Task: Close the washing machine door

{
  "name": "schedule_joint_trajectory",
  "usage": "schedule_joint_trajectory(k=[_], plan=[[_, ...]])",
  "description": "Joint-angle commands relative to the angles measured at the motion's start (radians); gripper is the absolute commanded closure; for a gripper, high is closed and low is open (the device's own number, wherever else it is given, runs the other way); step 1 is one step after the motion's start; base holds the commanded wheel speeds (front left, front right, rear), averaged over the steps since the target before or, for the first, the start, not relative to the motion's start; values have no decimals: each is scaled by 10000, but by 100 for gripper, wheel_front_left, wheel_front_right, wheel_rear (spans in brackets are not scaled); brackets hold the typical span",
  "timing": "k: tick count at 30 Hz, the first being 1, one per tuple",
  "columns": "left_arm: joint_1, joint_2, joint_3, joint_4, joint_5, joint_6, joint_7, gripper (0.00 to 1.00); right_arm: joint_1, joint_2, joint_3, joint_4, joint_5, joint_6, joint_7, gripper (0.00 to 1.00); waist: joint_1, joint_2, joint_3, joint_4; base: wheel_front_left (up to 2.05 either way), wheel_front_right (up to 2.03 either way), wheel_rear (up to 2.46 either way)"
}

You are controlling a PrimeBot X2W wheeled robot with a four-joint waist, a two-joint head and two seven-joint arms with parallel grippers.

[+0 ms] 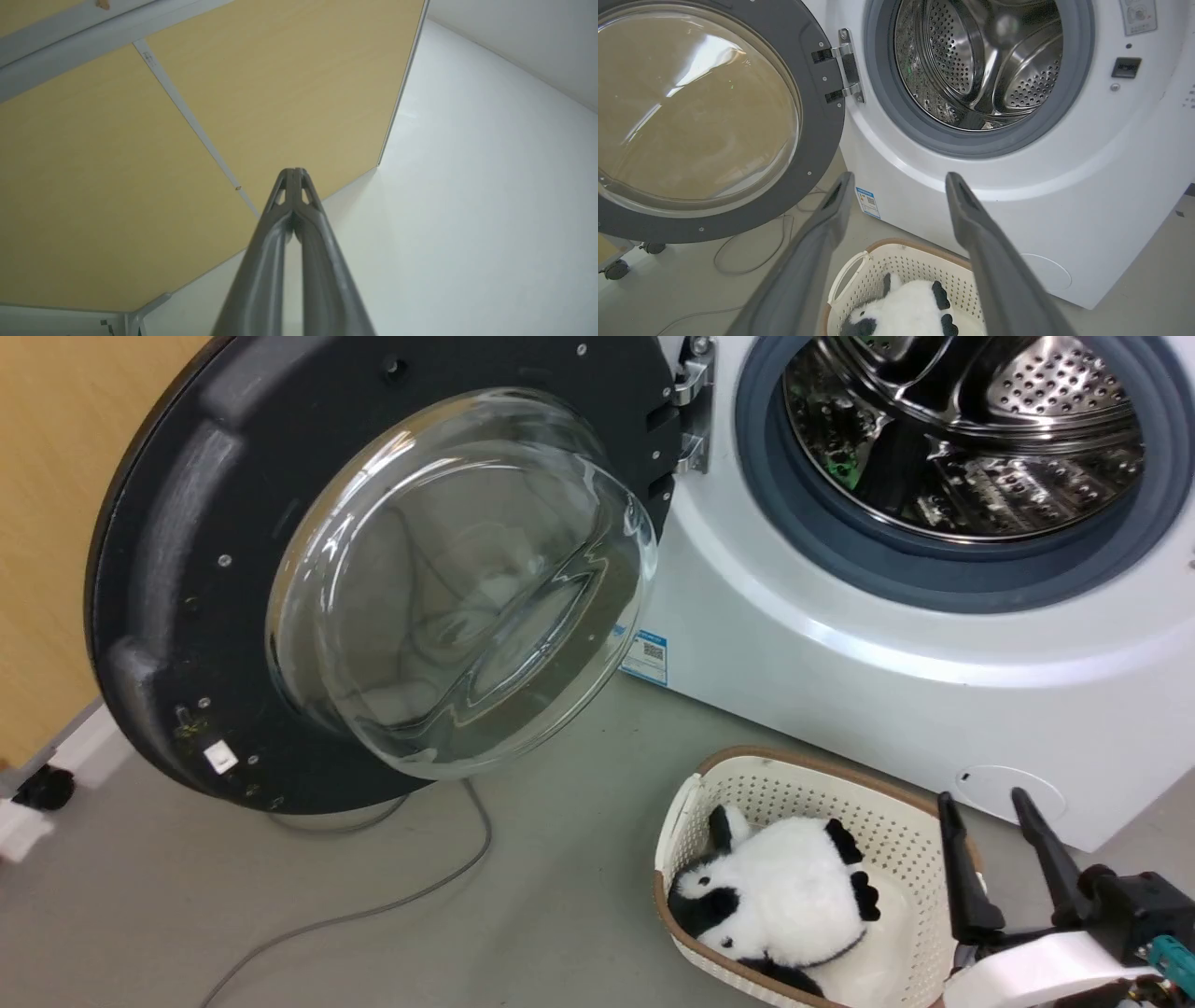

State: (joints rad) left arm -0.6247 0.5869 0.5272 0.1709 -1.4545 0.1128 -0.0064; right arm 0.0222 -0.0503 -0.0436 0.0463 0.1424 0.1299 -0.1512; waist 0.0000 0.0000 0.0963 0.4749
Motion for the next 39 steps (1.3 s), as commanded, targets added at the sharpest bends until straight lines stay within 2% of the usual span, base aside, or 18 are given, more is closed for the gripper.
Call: schedule_joint_trajectory(k=[1, 5, 6, 12, 17, 23, 29, 39], plan=[[-398, 194, -121, 458, -290, 14, 127, 100, -14, 1, -81, -64, 83, 7, -67, 0, 0, 0, 45, 64, 0, 0, 0], [-1457, 513, -875, 2340, -788, 50, 651, 100, 145, 1, -336, -187, 182, 7, -102, 0, 0, 0, 94, 206, 0, 0, 0], [-1457, 513, -875, 2340, -788, 50, 651, 100, 145, 1, -336, -187, 182, 7, -102, 0, 0, 0, 94, 206, 0, 0, 0], [-2347, 897, -1577, 4337, -1176, 134, 1226, 100, 206, 1, -364, -307, 302, 8, -76, 0, 0, 0, 232, -24, 0, 0, 0], [-2602, 690, -2406, 5308, -933, 1, 1901, 100, 154, 1, -328, -330, 346, 8, -36, 0, 0, 0, 304, -375, 0, 0, 0], [-2637, 377, -3576, 6083, -412, -183, 2891, 100, 83, 1, -269, -256, 406, 8, -43, 0, 0, 0, 305, -697, 0, 0, 0], [-2557, 305, -4112, 6517, -194, -259, 3592, 100, 131, 1, -261, -108, 508, 8, -120, 0, 0, 0, 172, -857, 0, 0, 0], [-1979, 29, -5045, 6078, -19, -494, 5230, 100, 125, 1, -272, 7, 586, 8, -157, 0, 0, 0, 98, -738, 0, 0, 0]])
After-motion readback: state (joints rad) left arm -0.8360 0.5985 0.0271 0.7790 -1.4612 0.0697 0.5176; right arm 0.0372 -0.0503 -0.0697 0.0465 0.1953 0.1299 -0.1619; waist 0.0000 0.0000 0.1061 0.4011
